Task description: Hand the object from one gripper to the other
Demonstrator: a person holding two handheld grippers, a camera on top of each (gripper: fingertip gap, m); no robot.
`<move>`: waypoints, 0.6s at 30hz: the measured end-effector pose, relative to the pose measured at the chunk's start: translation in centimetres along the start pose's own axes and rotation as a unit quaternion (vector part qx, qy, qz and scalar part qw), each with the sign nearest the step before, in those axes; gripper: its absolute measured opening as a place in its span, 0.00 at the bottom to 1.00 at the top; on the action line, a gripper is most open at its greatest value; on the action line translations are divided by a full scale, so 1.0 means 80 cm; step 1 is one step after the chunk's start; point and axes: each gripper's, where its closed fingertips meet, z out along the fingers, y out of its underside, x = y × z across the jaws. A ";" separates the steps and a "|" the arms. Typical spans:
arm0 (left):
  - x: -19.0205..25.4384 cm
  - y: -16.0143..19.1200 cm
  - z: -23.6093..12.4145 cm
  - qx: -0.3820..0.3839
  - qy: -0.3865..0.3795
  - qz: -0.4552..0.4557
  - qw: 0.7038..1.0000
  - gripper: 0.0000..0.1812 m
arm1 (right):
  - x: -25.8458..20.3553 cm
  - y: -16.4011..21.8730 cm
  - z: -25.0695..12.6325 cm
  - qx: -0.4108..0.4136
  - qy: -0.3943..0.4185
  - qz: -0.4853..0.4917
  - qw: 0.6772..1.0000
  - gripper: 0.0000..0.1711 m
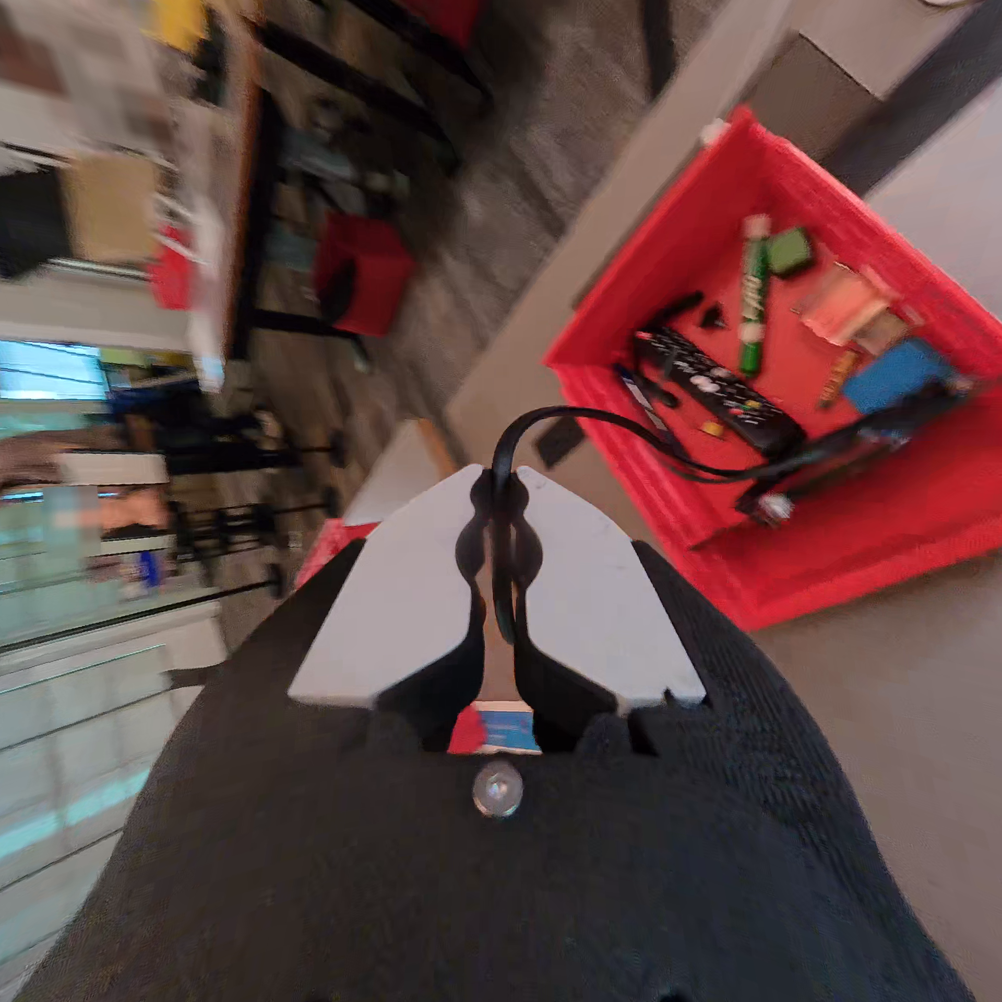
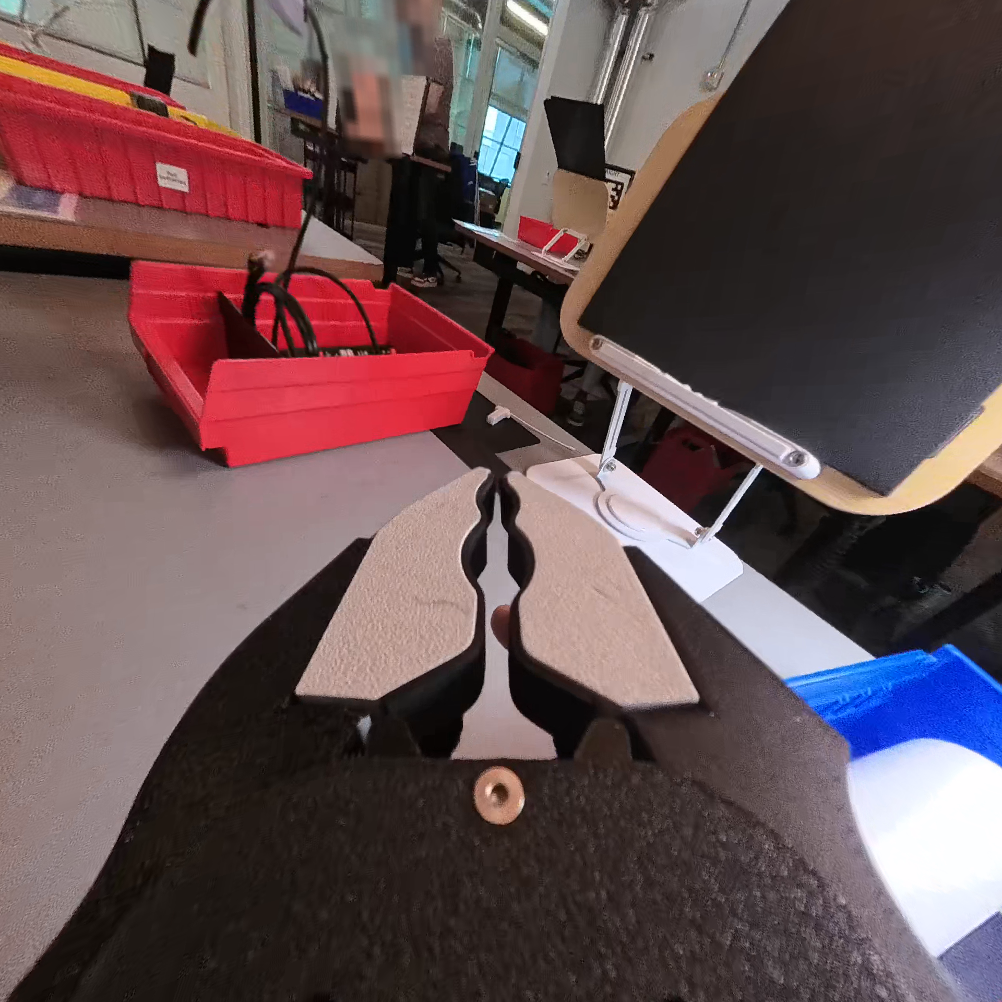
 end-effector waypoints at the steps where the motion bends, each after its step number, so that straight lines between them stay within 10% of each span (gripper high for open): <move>1: -0.017 -0.009 -0.025 0.012 -0.042 0.005 0.999 0.03 | -0.002 -0.008 -0.002 0.010 -0.001 0.002 1.000 0.01; 11: -0.136 -0.090 -0.262 0.172 -0.249 -0.024 0.953 0.03 | -0.038 -0.078 -0.025 0.067 -0.022 -0.036 0.997 0.01; 18: -0.095 -0.167 -0.424 0.332 -0.221 -0.009 0.917 0.03 | -0.045 -0.109 -0.036 0.101 -0.011 -0.048 0.994 0.08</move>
